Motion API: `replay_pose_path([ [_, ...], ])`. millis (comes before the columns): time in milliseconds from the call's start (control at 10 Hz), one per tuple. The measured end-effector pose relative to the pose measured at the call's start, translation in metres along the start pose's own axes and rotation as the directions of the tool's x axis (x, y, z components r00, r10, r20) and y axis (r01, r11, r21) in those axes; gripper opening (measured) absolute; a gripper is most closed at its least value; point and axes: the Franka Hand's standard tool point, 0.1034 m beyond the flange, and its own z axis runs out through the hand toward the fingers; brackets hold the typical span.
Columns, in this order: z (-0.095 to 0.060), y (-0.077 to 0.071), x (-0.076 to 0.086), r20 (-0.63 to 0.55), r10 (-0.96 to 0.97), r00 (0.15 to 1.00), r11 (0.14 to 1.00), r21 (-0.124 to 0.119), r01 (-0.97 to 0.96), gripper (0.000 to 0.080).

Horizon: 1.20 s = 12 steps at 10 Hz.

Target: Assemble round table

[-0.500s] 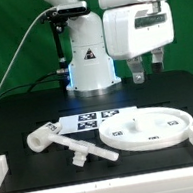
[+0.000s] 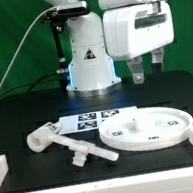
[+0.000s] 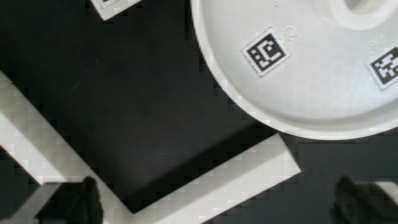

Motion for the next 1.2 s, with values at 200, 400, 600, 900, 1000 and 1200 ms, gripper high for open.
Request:
replay_pose_path([
  [200,0.004,0.023,-0.029,0.016,-0.019,1.000,1.000,-0.001,0.019,0.0649],
  [400,0.012,0.045,-0.056,0.019,-0.081,0.997,0.997,-0.016,0.081,0.0649],
  [600,0.018,0.054,-0.074,0.031,-0.046,0.998,0.999,-0.009,0.046,0.0649],
  [900,0.019,0.053,-0.073,0.030,-0.054,0.998,0.998,-0.010,0.054,0.0649],
  [1000,0.022,0.055,-0.076,0.032,-0.065,0.997,0.998,-0.007,0.065,0.0649],
  [1200,0.044,0.078,-0.096,0.046,-0.044,0.998,0.999,-0.005,0.044,0.0649],
])
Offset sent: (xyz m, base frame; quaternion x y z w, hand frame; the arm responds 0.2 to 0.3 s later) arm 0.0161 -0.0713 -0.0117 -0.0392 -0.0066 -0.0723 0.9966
